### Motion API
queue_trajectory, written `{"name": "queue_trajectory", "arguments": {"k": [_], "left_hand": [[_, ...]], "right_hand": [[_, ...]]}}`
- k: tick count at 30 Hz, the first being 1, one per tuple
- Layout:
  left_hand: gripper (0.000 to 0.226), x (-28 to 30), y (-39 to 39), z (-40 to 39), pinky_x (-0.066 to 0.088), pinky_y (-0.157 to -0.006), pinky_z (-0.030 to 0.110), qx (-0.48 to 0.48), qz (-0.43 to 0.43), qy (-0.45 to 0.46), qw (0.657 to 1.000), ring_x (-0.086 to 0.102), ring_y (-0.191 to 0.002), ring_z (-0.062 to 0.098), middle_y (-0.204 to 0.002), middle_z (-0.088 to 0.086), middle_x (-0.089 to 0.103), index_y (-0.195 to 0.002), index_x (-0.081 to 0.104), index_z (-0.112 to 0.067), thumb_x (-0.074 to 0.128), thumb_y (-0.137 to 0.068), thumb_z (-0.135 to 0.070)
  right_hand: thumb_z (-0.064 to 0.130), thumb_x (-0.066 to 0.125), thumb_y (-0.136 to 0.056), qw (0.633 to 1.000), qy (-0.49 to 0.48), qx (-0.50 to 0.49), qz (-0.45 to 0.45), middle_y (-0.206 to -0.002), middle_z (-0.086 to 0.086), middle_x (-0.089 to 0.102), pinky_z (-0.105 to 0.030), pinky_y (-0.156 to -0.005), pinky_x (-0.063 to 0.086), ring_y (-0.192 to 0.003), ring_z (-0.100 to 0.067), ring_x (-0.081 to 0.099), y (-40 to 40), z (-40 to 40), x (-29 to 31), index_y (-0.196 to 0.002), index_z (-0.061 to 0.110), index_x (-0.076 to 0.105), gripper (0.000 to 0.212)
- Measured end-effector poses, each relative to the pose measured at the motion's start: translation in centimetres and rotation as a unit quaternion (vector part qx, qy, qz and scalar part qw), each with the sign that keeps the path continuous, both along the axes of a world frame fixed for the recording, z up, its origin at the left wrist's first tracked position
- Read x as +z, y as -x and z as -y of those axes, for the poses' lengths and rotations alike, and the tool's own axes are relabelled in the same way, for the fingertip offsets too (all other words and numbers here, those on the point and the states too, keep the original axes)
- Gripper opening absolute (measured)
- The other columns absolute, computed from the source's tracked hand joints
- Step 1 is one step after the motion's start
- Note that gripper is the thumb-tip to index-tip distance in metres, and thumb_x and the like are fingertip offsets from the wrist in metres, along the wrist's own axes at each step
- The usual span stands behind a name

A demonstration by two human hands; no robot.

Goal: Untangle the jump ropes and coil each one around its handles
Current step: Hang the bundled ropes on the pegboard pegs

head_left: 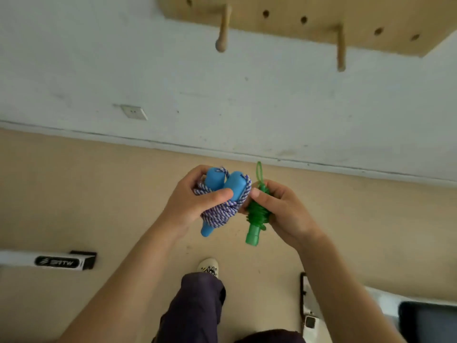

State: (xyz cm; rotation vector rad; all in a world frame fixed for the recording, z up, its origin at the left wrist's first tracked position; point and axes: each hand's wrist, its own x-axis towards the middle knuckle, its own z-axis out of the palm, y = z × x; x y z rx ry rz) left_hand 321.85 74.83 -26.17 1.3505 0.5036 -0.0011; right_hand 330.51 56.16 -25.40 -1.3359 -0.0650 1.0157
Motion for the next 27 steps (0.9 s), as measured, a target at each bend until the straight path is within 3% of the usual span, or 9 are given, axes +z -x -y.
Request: {"name": "queue_trajectory", "arguments": {"k": [3,6,10,12,14,16,18,23,27], "left_hand": [[0.048,11.2,0.7,-0.1,0.054,-0.068,0.027,-0.030,0.013,-0.010,0.999,0.067,-0.078,0.013,-0.084,-0.005,0.069,-0.092,0.066,-0.023,0.085,-0.051,-0.037],[0.048,20.0,0.5,-0.3,0.054,-0.075,0.031,-0.027,0.027,-0.058,0.998,0.068,-0.083,0.011,-0.093,-0.010,0.070,-0.091,0.066,-0.035,0.087,-0.049,-0.043],[0.049,28.3,-0.4,-0.4,0.055,-0.080,0.027,-0.080,0.073,-0.104,0.989,0.067,-0.092,0.006,-0.103,-0.014,0.067,-0.093,0.065,-0.040,0.088,-0.050,-0.046],[0.046,30.8,-1.2,0.1,0.054,-0.077,0.022,-0.093,0.092,-0.104,0.986,0.067,-0.091,0.005,-0.100,-0.013,0.068,-0.097,0.066,-0.035,0.082,-0.057,-0.051],[0.038,32.1,-2.3,0.9,0.054,-0.081,0.028,-0.059,0.093,-0.077,0.991,0.067,-0.092,0.010,-0.096,-0.009,0.070,-0.096,0.068,-0.029,0.070,-0.069,-0.056],[0.023,32.7,-3.6,1.3,0.053,-0.087,0.039,0.003,0.086,-0.009,0.996,0.067,-0.093,0.018,-0.095,0.001,0.072,-0.095,0.067,-0.021,0.065,-0.087,-0.042],[0.004,33.3,-4.6,1.2,0.054,-0.087,0.039,0.048,0.100,0.022,0.994,0.069,-0.090,0.019,-0.089,0.004,0.074,-0.096,0.065,-0.014,0.061,-0.097,-0.016],[0.015,35.2,-7.8,1.2,0.060,-0.074,0.034,0.026,0.128,0.015,0.991,0.070,-0.070,0.022,-0.083,0.007,0.076,-0.094,0.066,-0.010,0.058,-0.094,0.003],[0.016,36.3,-11.5,2.6,0.059,-0.069,0.030,-0.005,0.127,-0.036,0.991,0.073,-0.071,0.024,-0.085,0.008,0.077,-0.093,0.067,-0.008,0.060,-0.093,0.005]], "right_hand": [[0.042,0.089,-0.064,1.000,-0.011,0.008,0.001,-0.082,-0.019,0.067,-0.049,-0.074,0.039,-0.074,-0.031,0.065,0.6,0.6,11.9,-0.094,0.002,0.058,0.059],[0.050,0.089,-0.059,0.999,-0.007,-0.009,0.036,-0.074,-0.010,0.062,-0.033,-0.061,0.047,-0.060,-0.027,0.060,1.1,0.3,22.1,-0.084,0.013,0.061,0.053],[0.034,0.083,-0.073,0.986,0.053,-0.018,0.155,-0.074,-0.002,0.065,-0.027,-0.051,0.045,-0.051,-0.022,0.057,1.1,-0.4,31.0,-0.103,0.014,0.067,0.039],[0.033,0.081,-0.071,0.980,0.061,-0.030,0.185,-0.074,-0.005,0.066,-0.030,-0.055,0.047,-0.053,-0.020,0.058,1.3,-0.5,32.9,-0.097,0.013,0.070,0.034],[0.032,0.080,-0.070,0.976,0.055,-0.058,0.203,-0.072,-0.008,0.065,-0.031,-0.056,0.047,-0.055,-0.021,0.059,1.4,-0.2,33.8,-0.090,0.015,0.072,0.028],[0.029,0.081,-0.072,0.971,0.064,-0.078,0.216,-0.068,-0.008,0.065,-0.031,-0.056,0.047,-0.057,-0.021,0.059,1.3,0.4,34.0,-0.086,0.018,0.073,0.019],[0.024,0.080,-0.078,0.966,0.089,-0.087,0.226,-0.066,-0.007,0.065,-0.032,-0.058,0.048,-0.056,-0.021,0.059,0.9,1.0,33.7,-0.086,0.015,0.072,0.015],[0.031,0.078,-0.082,0.947,0.203,-0.078,0.237,-0.064,0.000,0.067,-0.023,-0.051,0.049,-0.051,-0.012,0.063,-1.6,1.9,33.2,-0.090,0.014,0.070,0.021],[0.030,0.077,-0.083,0.943,0.144,-0.152,0.260,-0.063,-0.005,0.067,-0.023,-0.048,0.047,-0.052,-0.016,0.063,-5.7,1.9,34.6,-0.092,0.021,0.072,0.014]]}}
